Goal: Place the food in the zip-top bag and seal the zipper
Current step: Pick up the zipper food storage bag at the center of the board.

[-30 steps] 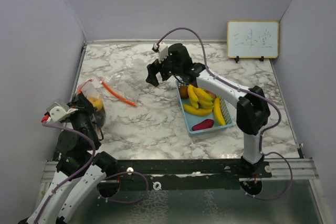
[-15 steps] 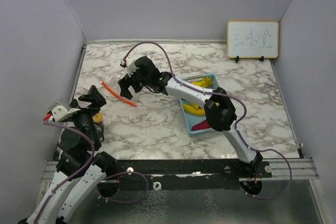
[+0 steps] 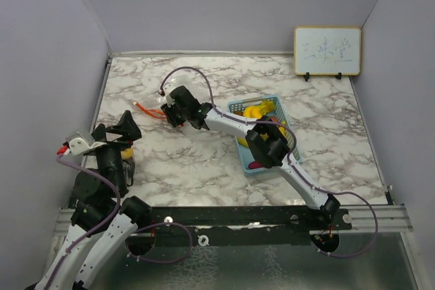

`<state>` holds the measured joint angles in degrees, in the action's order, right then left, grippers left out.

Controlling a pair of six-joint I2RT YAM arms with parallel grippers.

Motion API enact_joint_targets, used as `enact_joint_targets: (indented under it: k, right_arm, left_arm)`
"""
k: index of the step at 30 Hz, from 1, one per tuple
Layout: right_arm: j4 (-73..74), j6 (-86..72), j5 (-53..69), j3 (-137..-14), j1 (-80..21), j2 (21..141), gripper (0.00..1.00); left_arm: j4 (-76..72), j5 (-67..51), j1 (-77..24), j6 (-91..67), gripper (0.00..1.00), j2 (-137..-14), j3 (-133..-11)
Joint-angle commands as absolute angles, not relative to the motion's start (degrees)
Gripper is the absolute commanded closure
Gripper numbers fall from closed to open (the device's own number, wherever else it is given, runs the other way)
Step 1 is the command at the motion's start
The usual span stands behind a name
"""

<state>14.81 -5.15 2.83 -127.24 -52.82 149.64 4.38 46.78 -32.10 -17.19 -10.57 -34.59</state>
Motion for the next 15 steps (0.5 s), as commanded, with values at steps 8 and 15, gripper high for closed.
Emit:
enact_joint_targets:
  k: [8,15]
  right_arm:
    - [3.6,-10.7,-5.6,-101.2,-52.7,129.8,0.98]
    - [-6.4,-17.2,-4.4,-81.3,-52.7,107.6,0.98]
  left_arm:
    - [5.8,37.2,-31.9,-19.2,0.15,-14.1,-36.9]
    - [6.4,27.4,-31.9,-28.5,0.59,-15.4,-34.7]
